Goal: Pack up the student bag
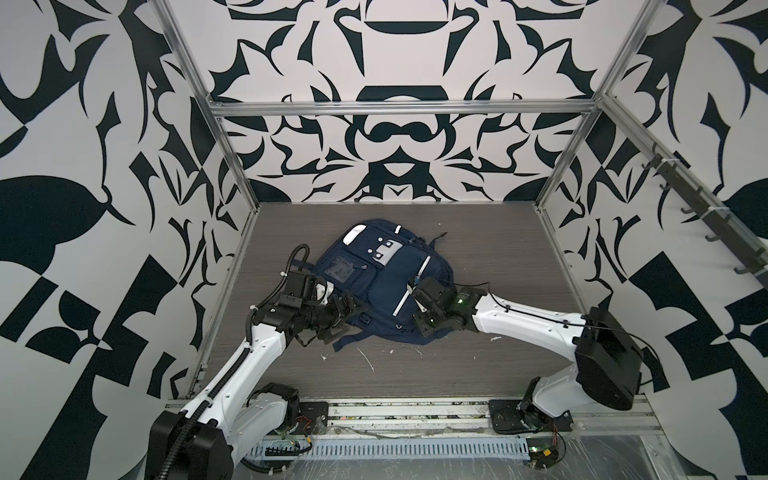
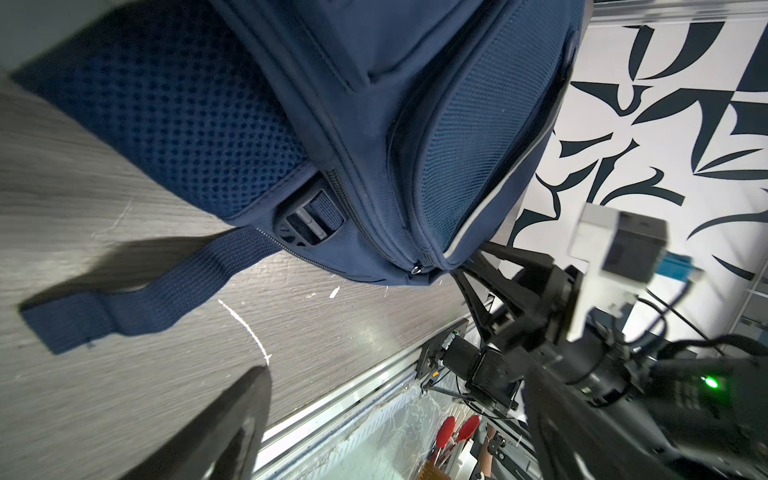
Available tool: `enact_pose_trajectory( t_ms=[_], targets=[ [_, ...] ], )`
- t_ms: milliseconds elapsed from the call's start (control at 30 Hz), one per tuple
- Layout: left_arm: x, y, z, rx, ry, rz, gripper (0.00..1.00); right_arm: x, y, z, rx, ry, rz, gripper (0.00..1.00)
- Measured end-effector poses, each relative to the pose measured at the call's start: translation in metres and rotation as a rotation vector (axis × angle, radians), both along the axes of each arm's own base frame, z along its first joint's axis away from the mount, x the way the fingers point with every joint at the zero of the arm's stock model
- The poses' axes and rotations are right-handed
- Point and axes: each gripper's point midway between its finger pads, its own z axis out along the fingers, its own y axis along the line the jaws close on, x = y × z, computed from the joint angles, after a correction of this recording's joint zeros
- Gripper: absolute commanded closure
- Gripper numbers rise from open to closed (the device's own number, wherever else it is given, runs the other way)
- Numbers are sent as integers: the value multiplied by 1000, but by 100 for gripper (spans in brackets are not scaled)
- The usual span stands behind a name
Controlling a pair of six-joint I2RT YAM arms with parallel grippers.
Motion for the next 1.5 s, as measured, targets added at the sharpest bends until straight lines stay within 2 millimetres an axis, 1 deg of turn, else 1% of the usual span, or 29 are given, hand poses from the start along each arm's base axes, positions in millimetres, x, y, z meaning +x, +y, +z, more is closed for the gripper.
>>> enact_pose_trajectory(
  t_ms=[67, 133, 200, 233, 300, 333, 400, 433, 600, 633, 700, 767, 900, 967, 1067, 1200, 1267, 1300, 1333, 1500],
  targets=[
    [1, -1, -2, 0, 6, -1, 5, 0, -1, -5, -16, 5, 3, 70],
    [4, -4, -4, 0, 9, -3, 5, 1, -1, -5, -20, 3, 4, 72],
    [6, -7, -7, 4, 14, -6, 6, 1, -2, -5, -25, -1, 8, 82],
    [7, -9, -9, 7, 17, -9, 9, 1, -2, -6, -29, -4, 13, 90],
    [9, -15, -13, 13, 23, -21, 19, 2, -3, -6, -33, -5, 14, 98],
    [9, -18, -15, 16, 23, -29, 17, 2, -3, -7, -35, -6, 16, 100],
    [9, -26, -20, 22, 31, -48, 1, 2, -3, -7, -35, -8, 16, 100],
    [9, -31, -24, 24, 38, -61, 1, 2, -3, -7, -36, -9, 14, 100],
    [8, -50, -53, 58, 88, -95, 1, 3, -2, -6, -36, -7, 13, 100],
    [9, -51, -59, 61, 95, -92, 2, 2, -2, -6, -35, -6, 16, 100],
    [12, -52, -68, 69, 108, -83, 12, 0, 0, -6, -33, -5, 22, 100],
    [17, -55, -74, 70, 109, -77, 14, -3, 4, -5, -27, -6, 34, 100],
    [24, -57, -82, 80, 106, -70, 14, -8, 12, 1, 9, -6, 54, 100],
    [29, -58, -84, 84, 97, -69, 23, -9, 15, 7, 39, -12, 53, 100],
    [36, -59, -84, 95, 74, -70, 42, -10, 19, 15, 84, -13, 51, 100],
    [48, -57, -80, 111, 24, -49, 71, -15, 24, 16, 105, 3, 64, 100],
    [53, -55, -78, 115, 11, -40, 88, -18, 26, 17, 109, 8, 72, 100],
    [55, -52, -78, 120, 10, -33, 97, -19, 26, 17, 109, 8, 73, 100],
    [58, -49, -79, 126, 5, -21, 100, -20, 26, 19, 112, 9, 73, 100],
    [69, -30, -82, 161, -2, 18, 100, -22, 25, 34, 142, -14, 75, 100]
  ],
)
